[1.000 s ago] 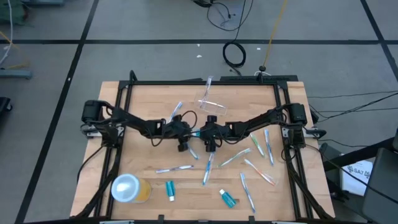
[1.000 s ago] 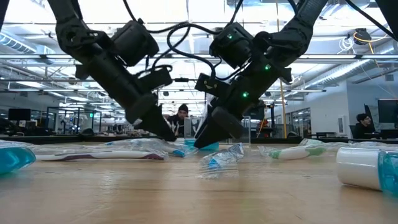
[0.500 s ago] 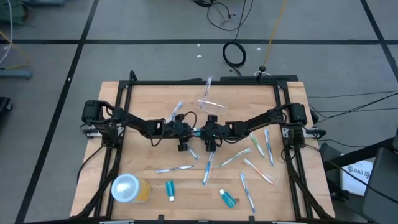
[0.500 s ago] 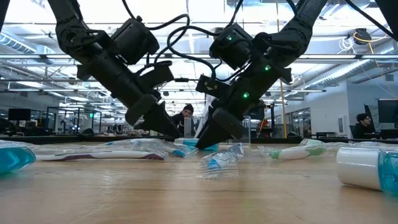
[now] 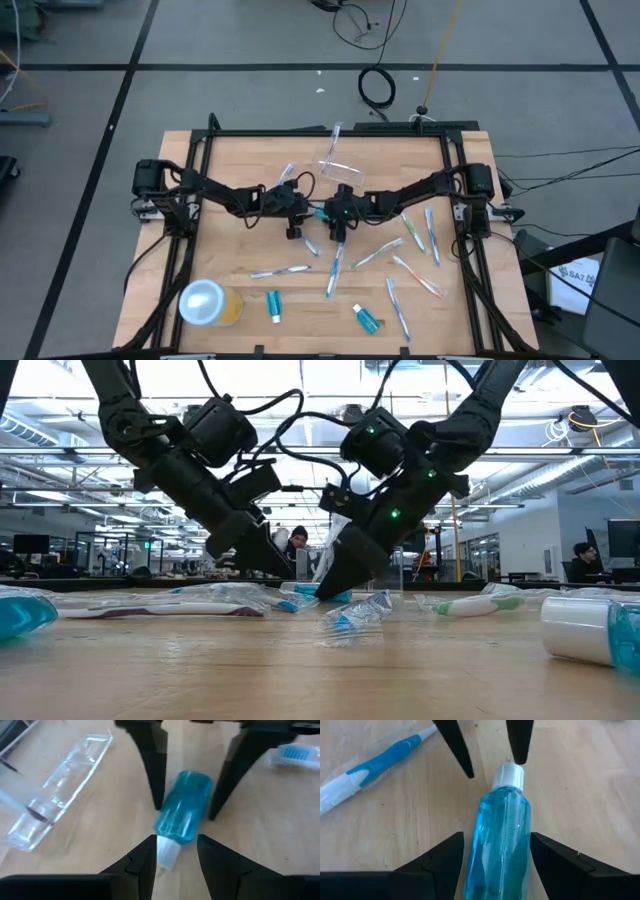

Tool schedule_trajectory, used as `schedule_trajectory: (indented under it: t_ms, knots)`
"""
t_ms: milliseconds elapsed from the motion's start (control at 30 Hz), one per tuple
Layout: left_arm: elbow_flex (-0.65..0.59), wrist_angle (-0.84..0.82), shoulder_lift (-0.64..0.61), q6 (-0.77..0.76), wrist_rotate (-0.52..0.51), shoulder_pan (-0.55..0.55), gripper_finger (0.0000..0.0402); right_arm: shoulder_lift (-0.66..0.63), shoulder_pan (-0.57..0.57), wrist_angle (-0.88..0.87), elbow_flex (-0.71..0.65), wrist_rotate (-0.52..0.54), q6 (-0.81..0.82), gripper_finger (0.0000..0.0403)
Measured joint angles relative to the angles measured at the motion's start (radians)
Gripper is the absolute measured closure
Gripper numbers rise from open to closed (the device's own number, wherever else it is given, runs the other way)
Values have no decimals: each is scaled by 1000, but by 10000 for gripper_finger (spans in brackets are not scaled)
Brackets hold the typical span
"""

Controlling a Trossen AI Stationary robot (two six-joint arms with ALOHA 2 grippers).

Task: Pick & Place toothbrushing station
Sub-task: Put the top blue mouthwash into the transparent organizer

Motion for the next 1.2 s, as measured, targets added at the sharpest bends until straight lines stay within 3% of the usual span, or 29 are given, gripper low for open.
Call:
schedule_trajectory:
  t_ms: [400,1067,1200]
  knots:
    - [0,-2,0,21,2,2,254,1,-19,109,-47,-96,-8,237]
    - [0,-11,0,-3,24,3,254,4,18,178,-49,-38,-108,234]
    - [0,-13,-1,-6,66,2,254,5,18,183,-49,-44,-107,234]
